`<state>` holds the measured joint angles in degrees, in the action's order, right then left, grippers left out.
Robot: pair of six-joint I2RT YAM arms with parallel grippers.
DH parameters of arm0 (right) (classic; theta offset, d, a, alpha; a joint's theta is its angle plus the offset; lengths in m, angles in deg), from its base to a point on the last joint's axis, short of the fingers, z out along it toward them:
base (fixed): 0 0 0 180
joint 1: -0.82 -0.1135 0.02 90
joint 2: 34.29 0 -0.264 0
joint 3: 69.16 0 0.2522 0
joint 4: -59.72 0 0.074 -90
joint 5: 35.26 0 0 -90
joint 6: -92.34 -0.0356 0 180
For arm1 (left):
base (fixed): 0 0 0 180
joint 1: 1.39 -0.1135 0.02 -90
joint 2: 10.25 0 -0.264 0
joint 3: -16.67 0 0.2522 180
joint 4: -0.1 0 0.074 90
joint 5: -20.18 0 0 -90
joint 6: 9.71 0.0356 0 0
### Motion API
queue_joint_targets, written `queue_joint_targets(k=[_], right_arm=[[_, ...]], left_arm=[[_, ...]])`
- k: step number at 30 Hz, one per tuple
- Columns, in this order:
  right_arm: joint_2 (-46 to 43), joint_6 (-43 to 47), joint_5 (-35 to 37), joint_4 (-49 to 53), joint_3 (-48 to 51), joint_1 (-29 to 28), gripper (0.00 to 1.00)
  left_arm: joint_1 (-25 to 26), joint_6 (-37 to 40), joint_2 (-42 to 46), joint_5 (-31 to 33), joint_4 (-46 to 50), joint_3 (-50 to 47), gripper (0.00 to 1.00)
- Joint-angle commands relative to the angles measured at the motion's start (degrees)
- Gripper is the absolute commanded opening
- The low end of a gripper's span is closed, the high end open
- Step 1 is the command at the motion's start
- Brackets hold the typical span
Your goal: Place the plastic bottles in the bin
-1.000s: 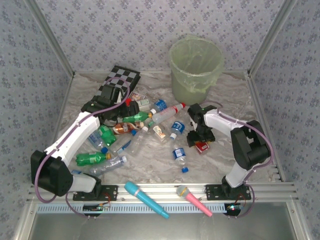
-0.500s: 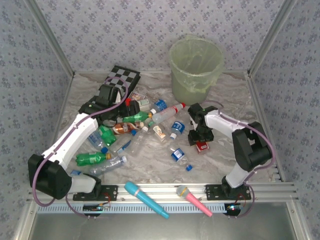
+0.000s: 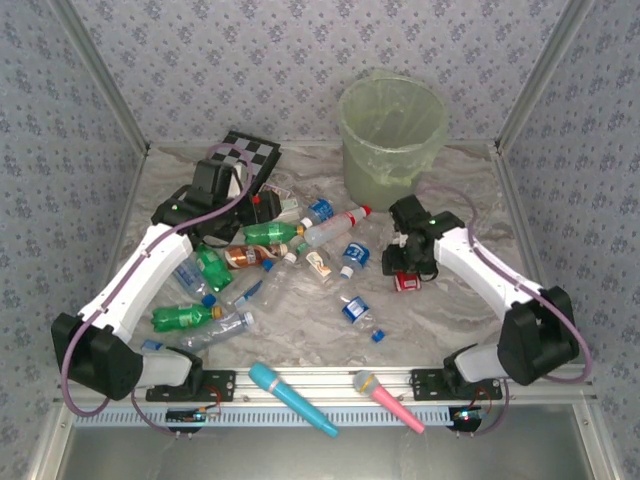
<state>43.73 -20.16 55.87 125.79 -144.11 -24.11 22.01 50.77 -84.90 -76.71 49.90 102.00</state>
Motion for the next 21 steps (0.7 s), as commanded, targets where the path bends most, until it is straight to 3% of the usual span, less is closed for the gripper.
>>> queue_joint_targets(k=[1,10,21], right_arm=[[-4.21,-5.36,-0.22,1.33,-4.99,0.96,0.59],[-7.18,-11.18,-2.83,-2.98,-19.74,9.07,0.58],[3.14,-11.79,-2.05,-15.44,-38.48,15.45,0.61]], left_arm=[[0.33,1.05,2.71,-1.96,-0.23,2.68,1.0],[0.25,2.48,4.94,-2.43,-1.3,4.11,1.0],[0.23,3.09,6.21,-5.22,-2.18,4.86,1.0]])
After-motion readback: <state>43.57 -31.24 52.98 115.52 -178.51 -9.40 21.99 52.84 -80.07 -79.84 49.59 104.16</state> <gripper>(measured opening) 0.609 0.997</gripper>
